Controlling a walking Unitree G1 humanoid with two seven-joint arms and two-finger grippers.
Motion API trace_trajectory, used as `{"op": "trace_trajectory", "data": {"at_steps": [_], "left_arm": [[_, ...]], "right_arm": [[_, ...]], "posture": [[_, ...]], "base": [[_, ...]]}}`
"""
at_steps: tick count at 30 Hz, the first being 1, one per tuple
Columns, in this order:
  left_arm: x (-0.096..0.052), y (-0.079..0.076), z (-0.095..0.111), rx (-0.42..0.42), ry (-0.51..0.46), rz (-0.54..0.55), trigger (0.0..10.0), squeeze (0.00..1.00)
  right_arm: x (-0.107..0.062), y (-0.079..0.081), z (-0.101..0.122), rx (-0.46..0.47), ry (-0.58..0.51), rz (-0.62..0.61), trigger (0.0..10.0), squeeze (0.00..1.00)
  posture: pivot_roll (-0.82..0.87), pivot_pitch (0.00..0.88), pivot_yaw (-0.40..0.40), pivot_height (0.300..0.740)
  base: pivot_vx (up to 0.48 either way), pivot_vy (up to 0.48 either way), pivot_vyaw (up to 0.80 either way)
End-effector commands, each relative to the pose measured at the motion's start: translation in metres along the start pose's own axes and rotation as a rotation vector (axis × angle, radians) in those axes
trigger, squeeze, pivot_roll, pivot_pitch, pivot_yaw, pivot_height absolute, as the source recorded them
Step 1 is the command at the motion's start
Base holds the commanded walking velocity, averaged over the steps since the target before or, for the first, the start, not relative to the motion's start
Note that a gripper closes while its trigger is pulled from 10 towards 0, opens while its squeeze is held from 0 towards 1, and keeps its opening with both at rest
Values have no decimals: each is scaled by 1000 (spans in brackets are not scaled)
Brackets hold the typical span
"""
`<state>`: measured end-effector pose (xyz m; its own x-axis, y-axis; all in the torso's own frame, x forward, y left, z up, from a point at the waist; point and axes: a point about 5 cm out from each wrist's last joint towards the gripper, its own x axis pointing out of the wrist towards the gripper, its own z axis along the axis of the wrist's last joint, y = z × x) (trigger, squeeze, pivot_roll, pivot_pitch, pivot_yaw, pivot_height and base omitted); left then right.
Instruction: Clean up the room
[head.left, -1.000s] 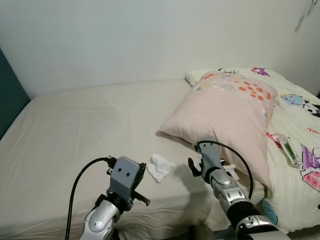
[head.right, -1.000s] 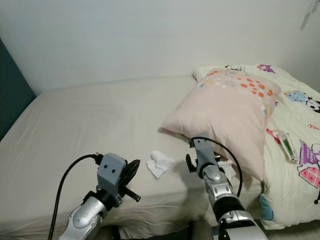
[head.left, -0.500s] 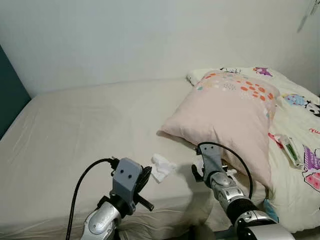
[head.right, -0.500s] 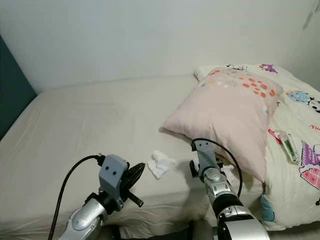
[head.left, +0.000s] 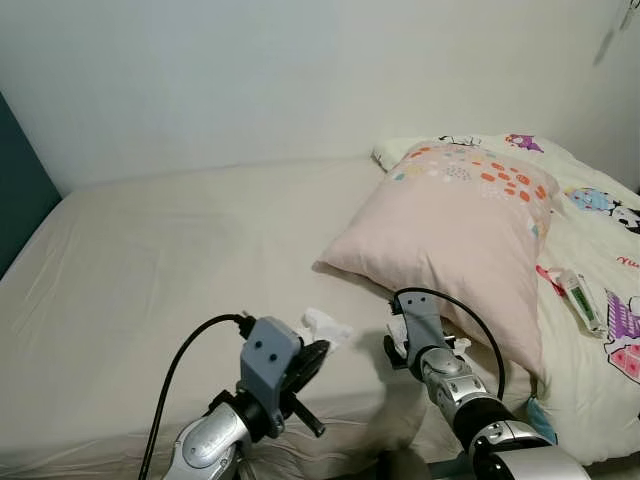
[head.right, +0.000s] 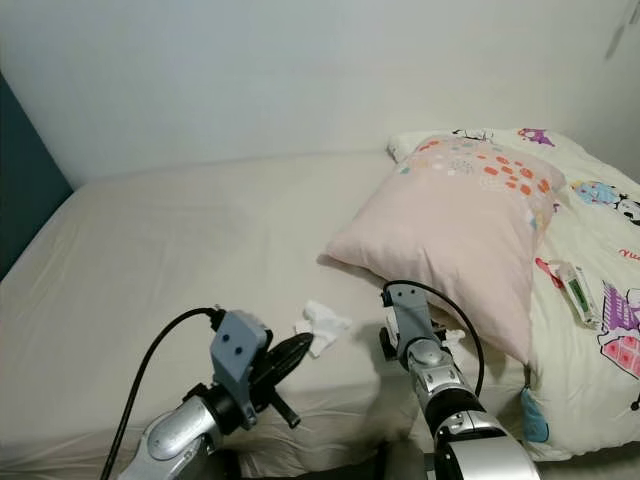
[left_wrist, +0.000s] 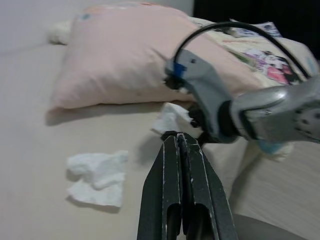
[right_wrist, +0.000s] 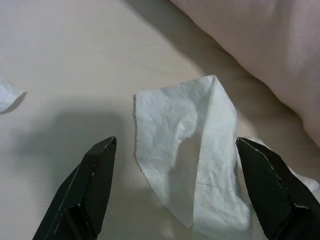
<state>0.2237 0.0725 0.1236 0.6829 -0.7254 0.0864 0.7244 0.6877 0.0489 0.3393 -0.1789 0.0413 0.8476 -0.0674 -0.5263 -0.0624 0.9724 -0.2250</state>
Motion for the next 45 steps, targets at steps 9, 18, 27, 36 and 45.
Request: {"op": "trace_trajectory", "data": {"at_steps": [9,18,27,36,45], "left_arm": [[-2,-3,-4,51,57,-61,10000,0],[-2,-1,-5,54,66,-55,10000,0],[-2,6,-3,58,59,-32,10000,0],[-5,12,-5,58,65,-10,10000,0],[-11,38,-12,76,115,172,10000,0]], "right_arm": [[0,-1,-1,-11,20,-2,8275,0],[0,-2,-2,12,17,-3,0,0],[1,-1,21,63,-65,26,0,0],[-1,6,49,98,-166,97,0,0],[-10,21,67,144,-272,204,0,0]], "posture": [[3,76,-35,576],[2,67,-32,576],[1,54,-33,576],[-7,28,-32,576],[-8,0,-35,576]], "base": [[0,0,0],[0,0,0],[0,0,0],[0,0,0],[0,0,0]]}}
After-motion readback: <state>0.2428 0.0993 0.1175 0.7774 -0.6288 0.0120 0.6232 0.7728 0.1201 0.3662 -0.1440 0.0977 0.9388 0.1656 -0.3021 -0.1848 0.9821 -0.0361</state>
